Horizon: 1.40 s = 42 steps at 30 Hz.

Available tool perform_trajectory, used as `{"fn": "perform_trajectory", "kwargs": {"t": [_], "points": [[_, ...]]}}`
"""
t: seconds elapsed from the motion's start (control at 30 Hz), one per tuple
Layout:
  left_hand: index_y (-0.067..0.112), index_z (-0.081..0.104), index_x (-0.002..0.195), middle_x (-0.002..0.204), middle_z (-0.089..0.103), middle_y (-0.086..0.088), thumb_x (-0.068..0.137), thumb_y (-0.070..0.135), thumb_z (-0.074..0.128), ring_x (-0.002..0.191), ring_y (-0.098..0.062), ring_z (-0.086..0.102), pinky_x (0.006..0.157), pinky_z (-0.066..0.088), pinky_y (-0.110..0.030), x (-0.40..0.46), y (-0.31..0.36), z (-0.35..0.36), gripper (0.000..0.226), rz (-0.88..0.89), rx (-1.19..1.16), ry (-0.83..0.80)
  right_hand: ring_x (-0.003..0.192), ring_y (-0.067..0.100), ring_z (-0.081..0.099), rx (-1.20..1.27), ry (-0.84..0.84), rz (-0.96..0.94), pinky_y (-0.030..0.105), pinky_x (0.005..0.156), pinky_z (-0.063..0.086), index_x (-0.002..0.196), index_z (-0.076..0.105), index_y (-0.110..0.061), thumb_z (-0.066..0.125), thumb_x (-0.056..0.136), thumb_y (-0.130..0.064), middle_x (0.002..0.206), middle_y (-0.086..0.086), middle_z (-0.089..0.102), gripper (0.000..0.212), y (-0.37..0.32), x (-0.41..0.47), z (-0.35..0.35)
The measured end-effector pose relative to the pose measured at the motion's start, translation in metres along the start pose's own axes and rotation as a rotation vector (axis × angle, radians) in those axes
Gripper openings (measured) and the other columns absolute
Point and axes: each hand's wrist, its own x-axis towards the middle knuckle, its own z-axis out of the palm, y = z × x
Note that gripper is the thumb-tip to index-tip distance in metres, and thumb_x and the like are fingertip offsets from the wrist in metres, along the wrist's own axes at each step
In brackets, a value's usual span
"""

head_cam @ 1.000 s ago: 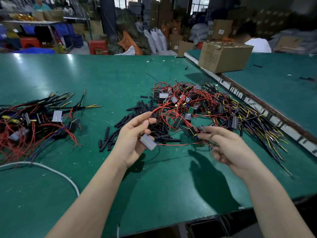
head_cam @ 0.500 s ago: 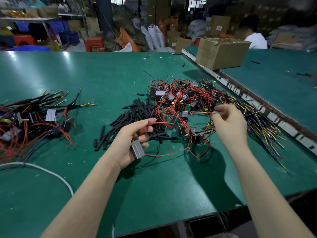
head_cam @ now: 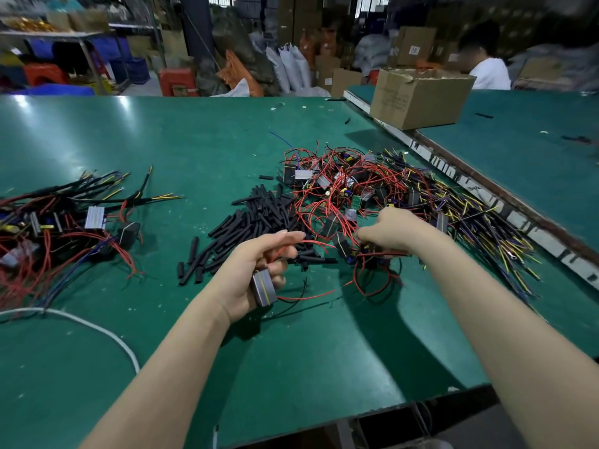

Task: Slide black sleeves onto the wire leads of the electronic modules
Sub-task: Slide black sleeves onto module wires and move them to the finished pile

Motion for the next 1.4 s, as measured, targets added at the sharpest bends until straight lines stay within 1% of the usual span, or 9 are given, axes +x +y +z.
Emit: {"fn": "perform_trajectory", "kwargs": {"t": [0.17, 0.33, 0.43, 0.6, 0.83, 0.97, 1.1, 1.23, 1.4], "points": [[0.015, 0.078, 0.088, 0.067, 0.058, 0.008, 0.070, 0.035, 0.064, 0.043, -0.002, 0.033, 0.041, 0.029, -0.014, -0.001, 0.000, 0.002, 0.031, -0.082, 0.027, -0.034, 0.072, 0.027, 0.066, 0.467, 0.200, -0.002, 0.044, 0.077, 0.057, 0.075, 0.067, -0.015, 0.065, 0.083, -0.027, 0.073, 0.007, 0.067, 0.015, 0.017, 0.002, -0.009], [0.014, 0.078, 0.090, 0.067, 0.059, 0.007, 0.069, 0.034, 0.065, 0.045, -0.003, 0.032, 0.041, 0.028, -0.014, -0.004, 0.000, 0.004, 0.031, -0.115, 0.071, -0.047, 0.073, 0.018, 0.062, 0.804, 0.468, -0.044, 0.035, 0.065, 0.055, 0.104, 0.055, -0.018, 0.059, 0.089, -0.028, 0.097, 0.005, 0.062, 0.018, 0.020, 0.003, -0.017], [0.015, 0.078, 0.089, 0.067, 0.059, 0.007, 0.071, 0.032, 0.064, 0.044, -0.003, 0.033, 0.043, 0.028, -0.016, -0.004, 0.001, 0.004, 0.029, -0.085, 0.067, -0.027, 0.082, 0.027, 0.065, 0.707, 0.648, -0.141, 0.046, 0.080, 0.053, 0.101, 0.049, -0.023, 0.058, 0.091, -0.033, 0.089, -0.001, 0.062, 0.016, 0.016, 0.000, -0.015], [0.014, 0.071, 0.103, 0.074, 0.064, 0.004, 0.071, 0.034, 0.063, 0.050, -0.004, 0.047, 0.045, 0.037, -0.017, -0.002, 0.000, 0.002, 0.038, 0.015, 0.138, 0.013, 0.074, 0.024, 0.065, 0.514, 0.436, -0.093, 0.046, 0.078, 0.055, 0.103, 0.054, -0.020, 0.061, 0.087, -0.039, 0.083, -0.002, 0.065, 0.025, 0.011, -0.005, -0.009], [0.018, 0.072, 0.101, 0.078, 0.066, 0.003, 0.071, 0.035, 0.064, 0.057, -0.006, 0.053, 0.046, 0.038, -0.015, -0.001, -0.003, 0.004, 0.034, 0.035, 0.205, -0.027, 0.111, 0.031, 0.052, 0.234, 0.377, -0.009, 0.033, 0.085, 0.040, 0.121, 0.053, -0.018, 0.055, 0.092, -0.038, 0.119, 0.012, 0.057, 0.036, 0.021, -0.005, 0.004], [0.024, 0.073, 0.099, 0.080, 0.068, 0.005, 0.073, 0.034, 0.064, 0.056, -0.007, 0.051, 0.046, 0.033, -0.016, -0.001, -0.003, 0.006, 0.029, 0.051, 0.273, -0.042, 0.089, 0.019, 0.053, 0.350, 0.532, -0.268, 0.029, 0.074, 0.037, 0.096, 0.059, -0.023, 0.058, 0.091, -0.032, 0.088, -0.002, 0.061, 0.010, 0.021, -0.025, 0.002], [0.025, 0.070, 0.100, 0.084, 0.070, 0.005, 0.089, 0.025, 0.061, 0.054, -0.003, 0.045, 0.046, 0.031, -0.013, -0.003, -0.007, 0.012, 0.014, 0.084, 0.554, -0.033, 0.066, 0.013, 0.052, 0.196, 0.340, -0.534, 0.022, 0.062, 0.037, 0.082, 0.063, -0.022, 0.060, 0.090, -0.037, 0.069, -0.011, 0.059, 0.017, 0.026, -0.053, 0.010], [0.030, 0.068, 0.100, 0.089, 0.062, 0.009, 0.090, 0.033, 0.060, 0.069, 0.005, 0.053, 0.065, 0.040, -0.011, 0.001, -0.006, 0.025, 0.013, 0.253, 1.143, -0.046, 0.103, 0.014, 0.042, -0.177, 0.295, -0.567, 0.030, 0.079, 0.025, 0.094, 0.067, -0.032, 0.048, 0.087, -0.060, 0.095, -0.016, 0.056, 0.034, 0.043, -0.062, 0.029], [0.038, 0.059, 0.115, 0.124, 0.041, 0.005, 0.085, 0.053, 0.053, 0.114, -0.021, 0.039, 0.089, 0.033, -0.036, -0.001, -0.017, 0.056, 0.035, 0.505, 1.892, 0.211, 0.121, 0.015, 0.030, -0.361, 0.327, -0.555, 0.032, 0.084, 0.015, 0.111, 0.064, -0.043, 0.050, 0.089, -0.058, 0.118, -0.020, 0.049, 0.030, 0.051, -0.064, 0.048]]}}
